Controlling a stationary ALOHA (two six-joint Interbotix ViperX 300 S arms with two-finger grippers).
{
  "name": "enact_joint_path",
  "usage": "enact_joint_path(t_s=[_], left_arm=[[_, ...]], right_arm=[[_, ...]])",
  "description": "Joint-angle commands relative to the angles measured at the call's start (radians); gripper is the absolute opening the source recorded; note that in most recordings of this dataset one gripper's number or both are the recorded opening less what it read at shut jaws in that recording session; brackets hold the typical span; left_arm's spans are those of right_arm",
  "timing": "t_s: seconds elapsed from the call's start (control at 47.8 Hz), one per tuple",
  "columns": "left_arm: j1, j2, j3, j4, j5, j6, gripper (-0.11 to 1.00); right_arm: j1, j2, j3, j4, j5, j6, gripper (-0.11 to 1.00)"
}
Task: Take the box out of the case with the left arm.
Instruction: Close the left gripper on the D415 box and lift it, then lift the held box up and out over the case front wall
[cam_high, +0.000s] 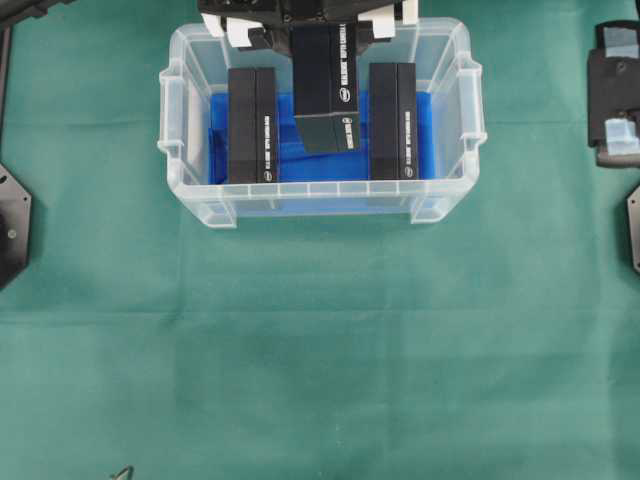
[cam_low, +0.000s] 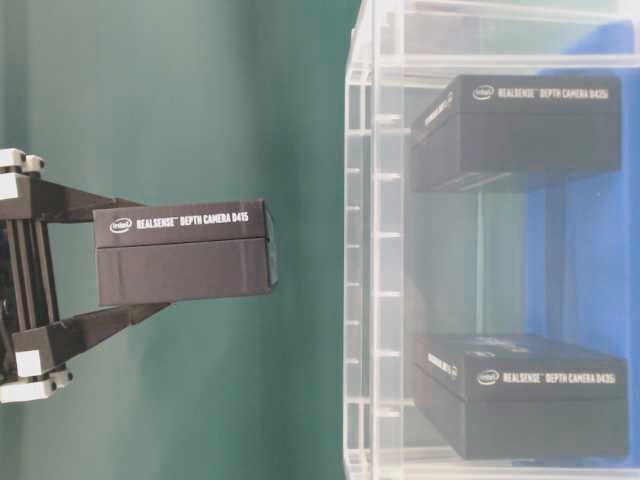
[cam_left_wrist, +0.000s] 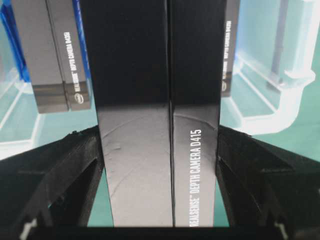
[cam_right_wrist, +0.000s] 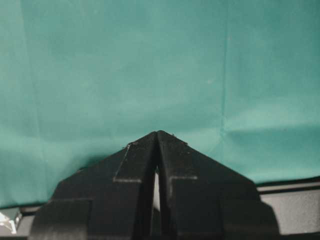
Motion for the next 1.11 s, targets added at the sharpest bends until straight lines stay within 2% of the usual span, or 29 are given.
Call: enact_joint_path(t_s=[0.0,1.089], left_arm=[[0.003,-0.052,-0.025,0.005,-0.002,0.000,0.62],[0.003,-0.057,-0.008,0.005,-0.008,0.000,0.62]], right_arm=[[0.002,0.002,-0.026,-0.003,-0.005,0.000,0.03],[0.002,0.002,-0.026,-0.003,-0.005,0.000,0.03]])
